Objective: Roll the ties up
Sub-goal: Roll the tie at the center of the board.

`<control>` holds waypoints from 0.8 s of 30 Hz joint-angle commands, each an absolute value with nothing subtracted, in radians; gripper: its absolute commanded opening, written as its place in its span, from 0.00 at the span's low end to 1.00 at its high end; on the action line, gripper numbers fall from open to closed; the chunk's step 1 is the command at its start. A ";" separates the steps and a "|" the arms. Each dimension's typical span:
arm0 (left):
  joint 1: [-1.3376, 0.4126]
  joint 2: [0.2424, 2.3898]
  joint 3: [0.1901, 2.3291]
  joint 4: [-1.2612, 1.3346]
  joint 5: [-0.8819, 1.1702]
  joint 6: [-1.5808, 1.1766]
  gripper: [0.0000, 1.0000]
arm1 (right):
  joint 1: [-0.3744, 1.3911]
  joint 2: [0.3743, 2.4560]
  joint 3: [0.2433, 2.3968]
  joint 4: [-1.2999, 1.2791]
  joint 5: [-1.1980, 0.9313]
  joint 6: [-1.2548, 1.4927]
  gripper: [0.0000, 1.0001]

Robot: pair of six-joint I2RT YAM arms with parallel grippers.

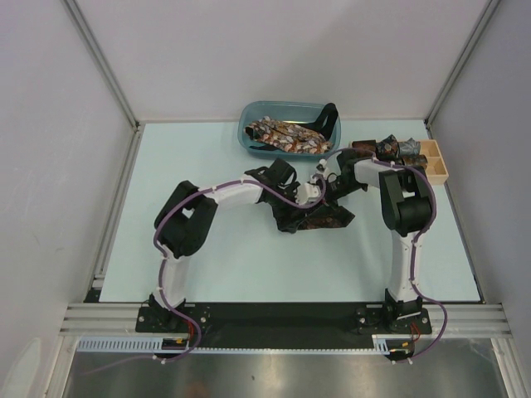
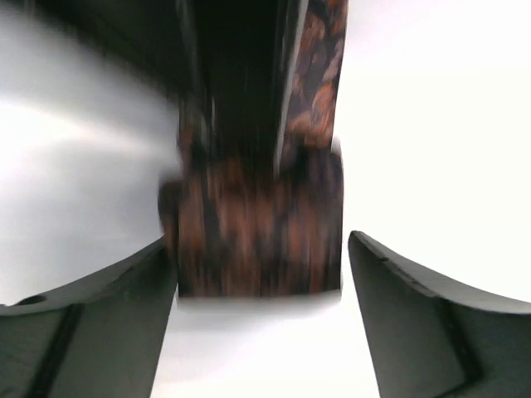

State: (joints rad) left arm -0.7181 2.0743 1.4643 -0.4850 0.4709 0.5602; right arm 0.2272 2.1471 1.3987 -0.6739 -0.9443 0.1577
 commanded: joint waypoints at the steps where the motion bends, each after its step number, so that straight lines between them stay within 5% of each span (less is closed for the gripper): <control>1: -0.681 1.965 1.413 -0.476 0.517 0.516 0.94 | 0.196 2.168 1.396 -0.695 -0.778 0.095 0.00; 16: -0.695 1.999 1.443 -0.344 0.657 0.437 0.99 | 0.189 2.181 1.382 -0.695 -0.735 0.077 0.00; 24: -0.745 2.065 1.471 -0.304 0.560 0.452 0.99 | 0.248 2.200 1.368 -0.609 -0.784 0.153 0.00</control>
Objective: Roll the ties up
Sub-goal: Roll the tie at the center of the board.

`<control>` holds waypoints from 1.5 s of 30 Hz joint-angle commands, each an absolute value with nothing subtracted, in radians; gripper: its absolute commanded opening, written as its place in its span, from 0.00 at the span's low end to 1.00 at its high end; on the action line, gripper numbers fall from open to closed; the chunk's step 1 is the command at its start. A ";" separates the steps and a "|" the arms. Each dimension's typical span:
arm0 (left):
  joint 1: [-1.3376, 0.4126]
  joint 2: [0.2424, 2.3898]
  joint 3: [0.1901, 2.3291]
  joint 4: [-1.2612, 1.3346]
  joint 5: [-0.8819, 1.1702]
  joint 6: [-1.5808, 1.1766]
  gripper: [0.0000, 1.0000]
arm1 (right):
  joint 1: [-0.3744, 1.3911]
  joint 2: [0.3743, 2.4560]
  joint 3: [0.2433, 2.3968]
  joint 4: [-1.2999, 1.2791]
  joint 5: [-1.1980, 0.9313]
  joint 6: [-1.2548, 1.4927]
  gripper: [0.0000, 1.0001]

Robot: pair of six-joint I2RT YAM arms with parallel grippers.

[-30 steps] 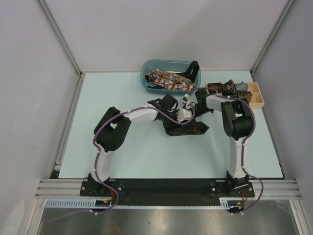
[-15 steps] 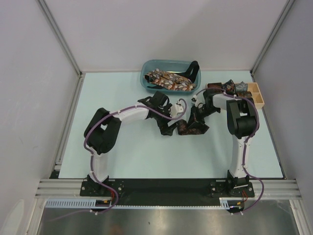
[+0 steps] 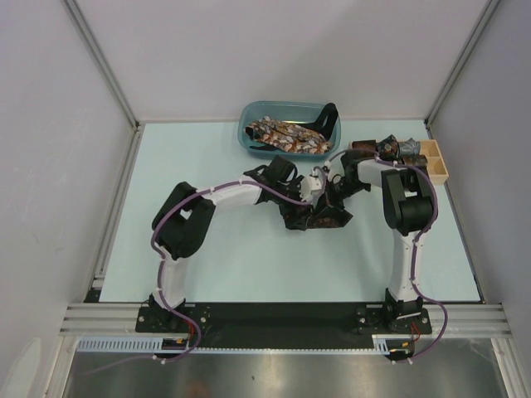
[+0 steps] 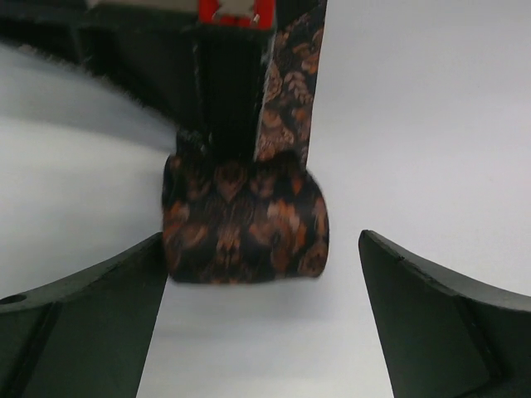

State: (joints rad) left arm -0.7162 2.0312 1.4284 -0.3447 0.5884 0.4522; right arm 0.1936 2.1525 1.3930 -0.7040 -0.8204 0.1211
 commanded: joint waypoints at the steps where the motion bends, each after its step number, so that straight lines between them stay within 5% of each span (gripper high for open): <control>1: -0.747 2.071 1.471 -0.307 0.533 0.462 0.98 | 0.256 2.201 1.368 -0.603 -0.790 0.169 0.00; 3: -0.749 2.079 1.471 -0.337 0.520 0.488 0.89 | 0.274 2.204 1.364 -0.571 -0.811 0.187 0.00; 4: -0.749 2.071 1.468 -0.391 0.519 0.529 0.72 | 0.297 2.209 1.361 -0.536 -0.837 0.216 0.00; 7: -0.747 2.031 1.409 -0.413 0.499 0.573 0.51 | 0.314 2.217 1.380 -0.511 -0.879 0.242 0.00; 12: -0.747 2.020 1.373 -0.465 0.457 0.592 0.37 | 0.275 2.168 1.399 -0.584 -0.928 0.192 0.04; 17: -0.749 2.055 1.394 -0.486 0.434 0.578 0.36 | 0.222 2.076 1.402 -0.707 -0.948 0.104 0.37; 29: -0.749 2.074 1.424 -0.495 0.430 0.574 0.42 | 0.241 2.031 1.378 -0.643 -1.035 0.176 0.45; 35: -0.749 2.074 1.420 -0.497 0.439 0.569 0.44 | 0.270 2.092 1.384 -0.623 -0.996 0.172 0.41; 38: -0.749 2.071 1.420 -0.495 0.439 0.565 0.46 | 0.270 2.118 1.381 -0.629 -0.977 0.155 0.31; 42: -0.749 2.066 1.419 -0.492 0.442 0.557 0.49 | 0.265 2.132 1.382 -0.655 -0.945 0.129 0.01; 45: -0.744 2.045 1.410 -0.482 0.440 0.546 0.62 | 0.247 2.137 1.381 -0.670 -0.908 0.106 0.00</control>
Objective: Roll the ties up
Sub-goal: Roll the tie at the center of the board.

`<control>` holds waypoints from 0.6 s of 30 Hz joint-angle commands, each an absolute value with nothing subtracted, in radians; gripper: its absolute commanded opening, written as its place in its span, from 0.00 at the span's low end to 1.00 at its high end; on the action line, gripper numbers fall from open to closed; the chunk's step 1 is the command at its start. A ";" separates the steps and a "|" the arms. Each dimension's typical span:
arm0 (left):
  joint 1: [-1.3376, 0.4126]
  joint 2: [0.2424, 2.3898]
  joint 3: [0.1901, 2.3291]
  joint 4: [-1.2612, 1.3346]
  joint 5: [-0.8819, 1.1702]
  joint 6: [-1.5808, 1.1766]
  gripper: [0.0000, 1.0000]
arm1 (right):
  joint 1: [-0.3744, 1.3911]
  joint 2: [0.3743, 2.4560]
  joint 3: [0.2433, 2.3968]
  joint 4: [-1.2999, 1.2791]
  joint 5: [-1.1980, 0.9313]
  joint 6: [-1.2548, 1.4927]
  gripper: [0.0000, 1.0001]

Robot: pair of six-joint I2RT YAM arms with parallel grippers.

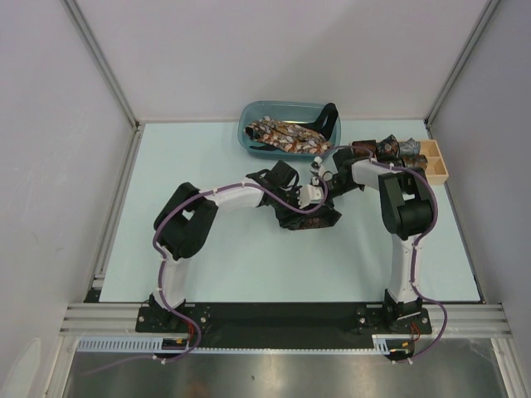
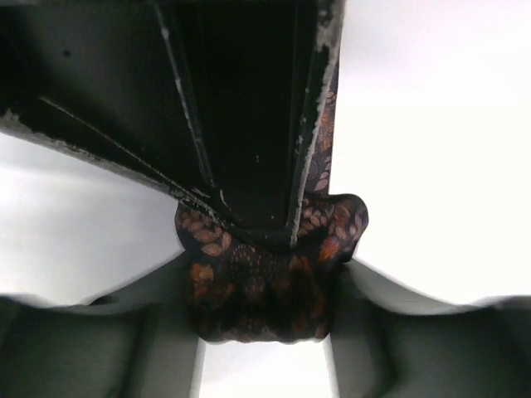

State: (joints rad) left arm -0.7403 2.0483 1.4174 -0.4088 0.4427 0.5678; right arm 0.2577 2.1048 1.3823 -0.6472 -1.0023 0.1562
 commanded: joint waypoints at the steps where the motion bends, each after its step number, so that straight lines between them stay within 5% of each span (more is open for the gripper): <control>1: -0.741 2.036 1.402 -0.468 0.442 0.543 0.65 | 0.238 2.143 1.381 -0.675 -0.899 0.097 0.00; 7: -0.718 1.956 1.359 -0.368 0.471 0.515 0.89 | 0.184 2.174 1.379 -0.709 -0.825 0.023 0.00; 18: -0.730 2.008 1.423 -0.313 0.558 0.485 0.97 | 0.156 2.194 1.393 -0.709 -0.755 0.006 0.00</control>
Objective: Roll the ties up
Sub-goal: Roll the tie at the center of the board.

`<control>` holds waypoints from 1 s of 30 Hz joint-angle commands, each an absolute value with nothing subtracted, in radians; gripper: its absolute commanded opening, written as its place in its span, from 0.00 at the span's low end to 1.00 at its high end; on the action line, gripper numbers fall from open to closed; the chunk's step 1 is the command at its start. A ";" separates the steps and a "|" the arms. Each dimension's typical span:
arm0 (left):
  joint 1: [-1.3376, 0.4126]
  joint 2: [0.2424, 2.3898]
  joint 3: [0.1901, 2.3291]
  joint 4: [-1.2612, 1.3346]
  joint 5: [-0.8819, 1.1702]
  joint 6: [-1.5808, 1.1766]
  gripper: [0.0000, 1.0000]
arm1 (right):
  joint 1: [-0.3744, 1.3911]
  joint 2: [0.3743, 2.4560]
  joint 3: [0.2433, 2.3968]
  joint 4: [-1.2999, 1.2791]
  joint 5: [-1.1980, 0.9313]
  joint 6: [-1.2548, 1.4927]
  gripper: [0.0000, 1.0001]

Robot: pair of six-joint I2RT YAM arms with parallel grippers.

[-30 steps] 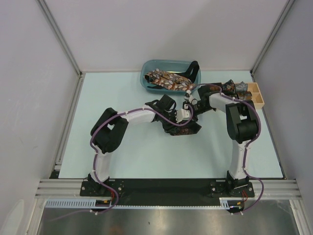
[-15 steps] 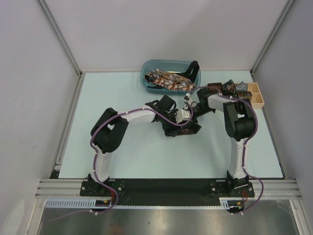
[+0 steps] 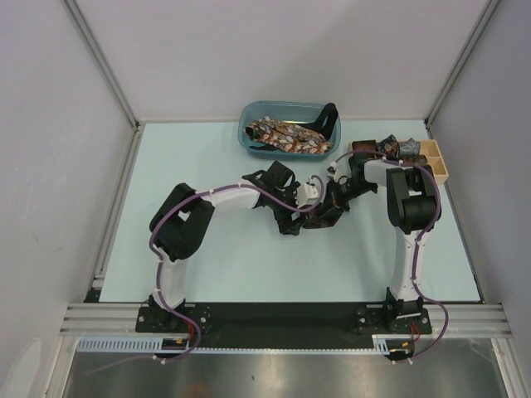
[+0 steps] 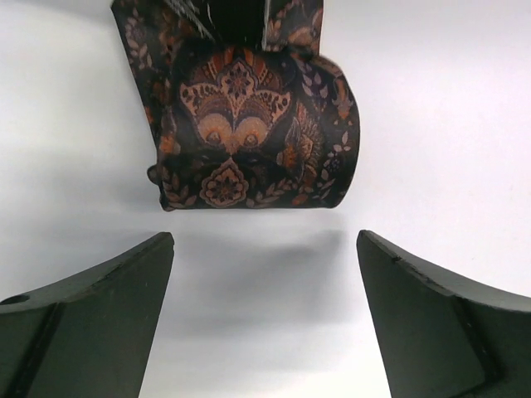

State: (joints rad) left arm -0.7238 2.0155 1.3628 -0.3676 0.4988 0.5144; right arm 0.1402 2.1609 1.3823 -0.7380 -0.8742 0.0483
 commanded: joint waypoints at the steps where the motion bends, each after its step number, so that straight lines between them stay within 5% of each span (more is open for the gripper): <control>1: -0.733 2.014 1.431 -0.307 0.561 0.483 0.97 | 0.160 2.195 1.394 -0.709 -0.755 0.009 0.00; 10: -0.765 2.091 1.468 -0.261 0.522 0.508 0.95 | 0.229 2.230 1.404 -0.689 -0.785 0.035 0.00; 15: -0.770 2.121 1.512 -0.399 0.500 0.577 0.57 | 0.262 2.226 1.402 -0.661 -0.837 0.070 0.00; 21: -0.764 2.019 1.370 -0.491 0.446 0.626 0.38 | 0.318 2.154 1.385 -0.667 -0.916 0.103 0.01; 25: -0.758 1.979 1.324 -0.523 0.425 0.588 0.35 | 0.279 2.099 1.370 -0.704 -0.913 0.101 0.21; 30: -0.758 2.022 1.365 -0.537 0.411 0.543 0.37 | 0.215 2.028 1.359 -0.795 -0.923 0.057 0.34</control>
